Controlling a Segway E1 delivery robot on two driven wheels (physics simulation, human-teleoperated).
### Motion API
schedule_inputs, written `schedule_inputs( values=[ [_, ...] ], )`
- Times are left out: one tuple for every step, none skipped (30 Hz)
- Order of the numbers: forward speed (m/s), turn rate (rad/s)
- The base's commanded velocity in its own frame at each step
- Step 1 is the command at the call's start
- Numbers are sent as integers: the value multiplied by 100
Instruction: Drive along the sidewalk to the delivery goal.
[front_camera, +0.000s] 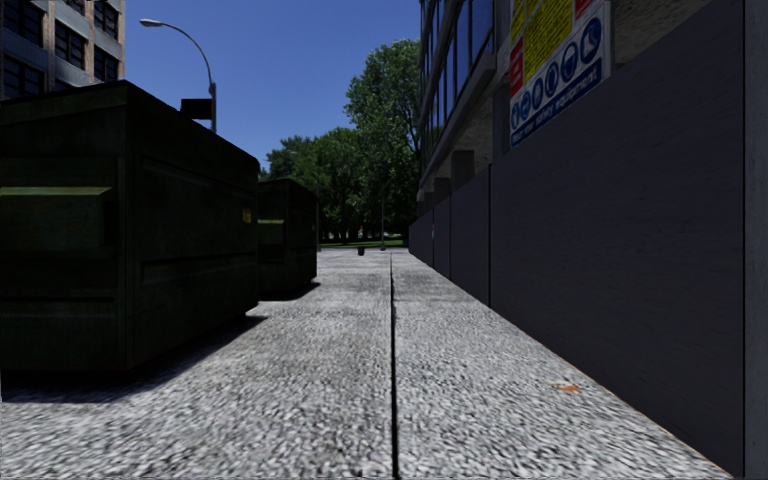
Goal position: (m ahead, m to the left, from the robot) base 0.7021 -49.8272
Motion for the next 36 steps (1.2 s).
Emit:
schedule_inputs(
  values=[
    [144,-24],
    [144,-5],
    [144,0],
    [144,0],
    [144,0],
    [144,0],
    [144,0],
    [144,0],
    [142,0],
    [140,0],
    [140,0],
    [140,0],
    [140,0],
    [139,0],
    [139,0],
    [139,0],
    [139,0],
    [141,0],
    [142,0],
    [142,0],
    [143,-29],
    [143,-72],
    [143,-90],
    [143,-93],
    [143,-11],
    [143,-11],
    [143,-2],
    [143,0],
    [143,0],
    [143,0],
    [143,0],
    [144,0],
    [144,0],
    [144,0],
    [144,0],
    [144,0]
  ],
)
